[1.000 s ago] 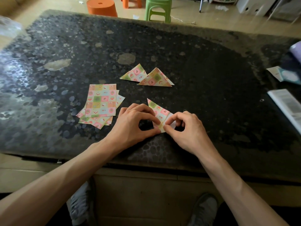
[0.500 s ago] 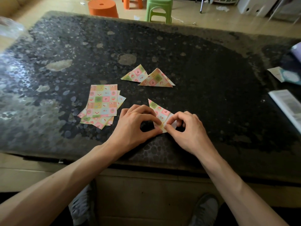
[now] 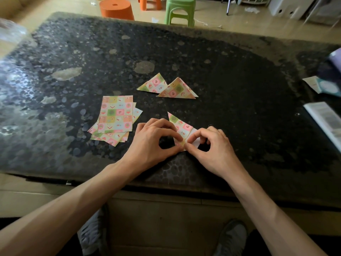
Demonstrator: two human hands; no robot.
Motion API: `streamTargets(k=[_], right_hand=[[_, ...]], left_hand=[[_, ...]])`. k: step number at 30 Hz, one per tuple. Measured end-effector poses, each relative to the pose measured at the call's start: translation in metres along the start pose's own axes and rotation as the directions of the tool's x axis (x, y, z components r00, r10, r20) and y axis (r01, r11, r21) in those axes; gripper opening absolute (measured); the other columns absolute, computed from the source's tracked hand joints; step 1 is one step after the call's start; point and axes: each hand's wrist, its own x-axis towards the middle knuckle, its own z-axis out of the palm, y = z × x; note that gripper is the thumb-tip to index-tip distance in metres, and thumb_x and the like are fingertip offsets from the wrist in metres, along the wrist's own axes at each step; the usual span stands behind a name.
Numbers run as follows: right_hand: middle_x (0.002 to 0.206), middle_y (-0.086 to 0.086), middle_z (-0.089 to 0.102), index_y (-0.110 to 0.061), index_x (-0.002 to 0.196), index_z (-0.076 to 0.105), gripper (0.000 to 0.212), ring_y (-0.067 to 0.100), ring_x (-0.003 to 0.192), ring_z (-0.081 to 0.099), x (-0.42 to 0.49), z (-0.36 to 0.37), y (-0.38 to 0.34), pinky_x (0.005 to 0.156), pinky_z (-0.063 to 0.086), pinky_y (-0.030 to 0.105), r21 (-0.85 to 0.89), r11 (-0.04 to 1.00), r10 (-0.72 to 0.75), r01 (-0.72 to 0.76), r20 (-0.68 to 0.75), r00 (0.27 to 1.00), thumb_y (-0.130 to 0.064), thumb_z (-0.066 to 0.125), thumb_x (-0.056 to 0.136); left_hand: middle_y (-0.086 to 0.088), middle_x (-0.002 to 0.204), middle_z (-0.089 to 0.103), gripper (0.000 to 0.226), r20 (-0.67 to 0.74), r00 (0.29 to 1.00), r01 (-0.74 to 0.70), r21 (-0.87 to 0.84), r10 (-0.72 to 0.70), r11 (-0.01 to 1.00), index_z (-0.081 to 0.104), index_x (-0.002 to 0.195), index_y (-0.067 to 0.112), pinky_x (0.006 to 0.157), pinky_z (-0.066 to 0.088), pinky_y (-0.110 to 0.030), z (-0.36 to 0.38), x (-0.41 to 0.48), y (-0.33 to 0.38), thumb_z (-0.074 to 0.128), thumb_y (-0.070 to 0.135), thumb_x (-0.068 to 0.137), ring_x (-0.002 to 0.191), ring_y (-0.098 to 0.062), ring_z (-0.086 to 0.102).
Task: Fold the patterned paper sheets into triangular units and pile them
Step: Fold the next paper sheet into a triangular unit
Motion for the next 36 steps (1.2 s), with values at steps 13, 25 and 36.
streamTargets(k=[13,25,36], right_hand=[[0.089,-0.013,0.05,-0.037,0.089,0.068,0.013,0.008,0.093,0.047,0.0,0.0,-0.002,0.085,0.046,0.032,0.008,1.0,0.012,-0.012,-0.011,1.0,-0.046,0.077,0.087],[0.088,-0.014,0.048,-0.037,0.09,0.068,0.016,0.009,0.096,0.047,-0.001,0.002,-0.003,0.085,0.043,0.031,-0.007,1.0,0.015,-0.015,-0.029,0.999,-0.048,0.078,0.086],[0.094,-0.013,0.047,-0.037,0.094,0.066,0.015,0.011,0.101,0.046,0.0,-0.002,-0.003,0.088,0.042,0.031,-0.033,0.999,0.021,-0.02,0.028,0.999,-0.047,0.075,0.089]], left_hand=[[0.025,0.12,0.059,0.039,0.059,0.997,-0.045,-0.003,0.045,0.999,0.075,0.108,0.044,0.101,0.037,-0.036,-0.009,0.001,-0.007,0.066,0.071,0.08,0.121,0.001,0.047],[0.023,0.117,0.06,0.031,-0.013,1.0,0.006,0.0,-0.006,1.0,0.075,0.101,0.044,0.098,0.034,-0.036,0.001,0.0,-0.001,0.066,0.065,0.079,0.115,-0.001,0.048],[0.024,0.116,0.059,0.029,0.014,1.0,0.006,0.026,-0.006,1.0,0.074,0.101,0.044,0.097,0.033,-0.035,-0.003,0.002,0.002,0.07,0.063,0.079,0.116,-0.002,0.048]])
